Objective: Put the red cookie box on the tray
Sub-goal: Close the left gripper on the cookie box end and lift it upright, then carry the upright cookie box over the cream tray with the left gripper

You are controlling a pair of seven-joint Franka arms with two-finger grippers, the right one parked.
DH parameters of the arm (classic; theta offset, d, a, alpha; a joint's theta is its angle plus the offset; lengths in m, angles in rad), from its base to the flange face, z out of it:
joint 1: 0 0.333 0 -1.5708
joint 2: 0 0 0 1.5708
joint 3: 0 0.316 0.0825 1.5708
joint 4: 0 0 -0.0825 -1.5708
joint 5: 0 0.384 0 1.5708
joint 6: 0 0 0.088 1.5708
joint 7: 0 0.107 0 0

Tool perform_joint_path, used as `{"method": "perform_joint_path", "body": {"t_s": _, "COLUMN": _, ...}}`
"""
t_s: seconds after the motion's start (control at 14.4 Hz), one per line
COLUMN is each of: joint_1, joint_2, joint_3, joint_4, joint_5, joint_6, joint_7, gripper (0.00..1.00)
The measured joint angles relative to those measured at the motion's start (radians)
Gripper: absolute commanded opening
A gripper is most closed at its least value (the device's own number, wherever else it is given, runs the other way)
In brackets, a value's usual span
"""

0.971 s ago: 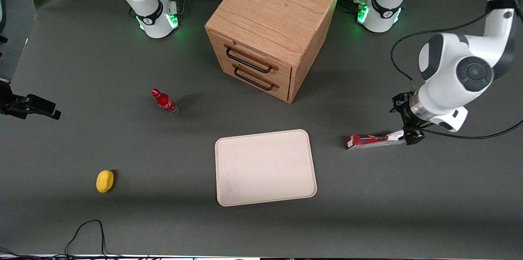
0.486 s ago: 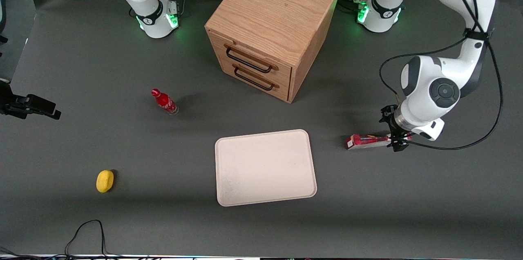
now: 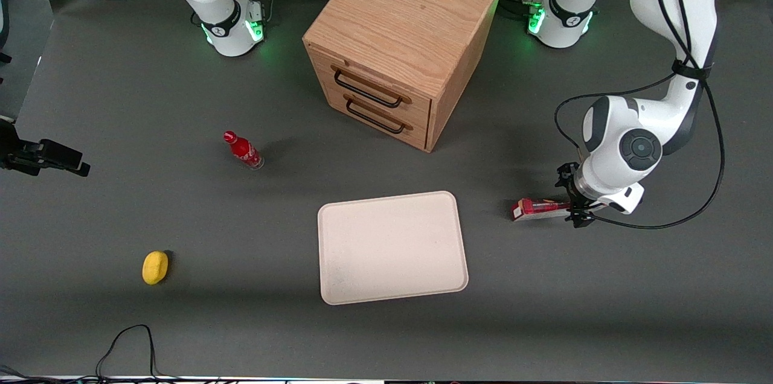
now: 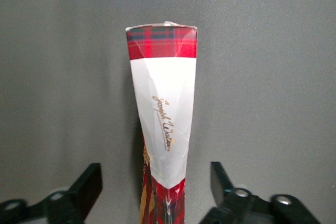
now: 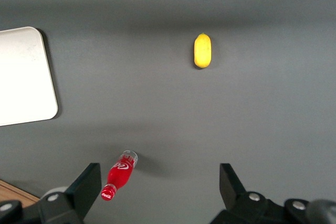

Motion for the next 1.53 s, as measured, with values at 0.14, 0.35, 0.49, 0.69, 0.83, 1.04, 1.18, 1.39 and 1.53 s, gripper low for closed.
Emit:
{"method": "perform_joint_path", "body": {"t_s": 0.14, "joint_1": 0.0, "joint_2": 0.0, "joint_3": 0.0, "joint_4": 0.0, "joint_5": 0.004, "joint_6": 0.0, "joint_7": 0.0, "gripper": 0.0}}
{"method": "perform_joint_path", "body": {"t_s": 0.35, "joint_1": 0.0, "joint_2": 0.0, "joint_3": 0.0, "joint_4": 0.001, "joint_5": 0.007, "joint_6": 0.0, "joint_7": 0.0, "gripper": 0.0}}
{"method": "perform_joint_path", "body": {"t_s": 0.49, "joint_1": 0.0, "joint_2": 0.0, "joint_3": 0.0, "joint_4": 0.001, "joint_5": 0.007, "joint_6": 0.0, "joint_7": 0.0, "gripper": 0.0}}
{"method": "perform_joint_path", "body": {"t_s": 0.69, "joint_1": 0.0, "joint_2": 0.001, "joint_3": 0.0, "joint_4": 0.001, "joint_5": 0.008, "joint_6": 0.0, "joint_7": 0.0, "gripper": 0.0}}
{"method": "perform_joint_path", "body": {"t_s": 0.83, "joint_1": 0.007, "joint_2": 0.0, "joint_3": 0.001, "joint_4": 0.005, "joint_5": 0.008, "joint_6": 0.0, "joint_7": 0.0, "gripper": 0.0}}
{"method": "perform_joint_path", "body": {"t_s": 1.04, "joint_1": 0.016, "joint_2": -0.02, "joint_3": 0.001, "joint_4": 0.036, "joint_5": 0.008, "joint_6": -0.033, "joint_7": 0.0, "gripper": 0.0}}
{"method": "perform_joint_path", "body": {"t_s": 1.18, "joint_1": 0.017, "joint_2": -0.063, "joint_3": 0.001, "joint_4": 0.096, "joint_5": 0.008, "joint_6": -0.157, "joint_7": 0.0, "gripper": 0.0}}
{"method": "perform_joint_path", "body": {"t_s": 1.39, "joint_1": 0.017, "joint_2": -0.147, "joint_3": 0.001, "joint_4": 0.24, "joint_5": 0.009, "joint_6": -0.423, "joint_7": 0.0, "gripper": 0.0}}
{"method": "perform_joint_path", "body": {"t_s": 1.53, "joint_1": 0.017, "joint_2": -0.187, "joint_3": 0.002, "joint_4": 0.362, "joint_5": 0.01, "joint_6": -0.603, "joint_7": 0.0, "gripper": 0.0}}
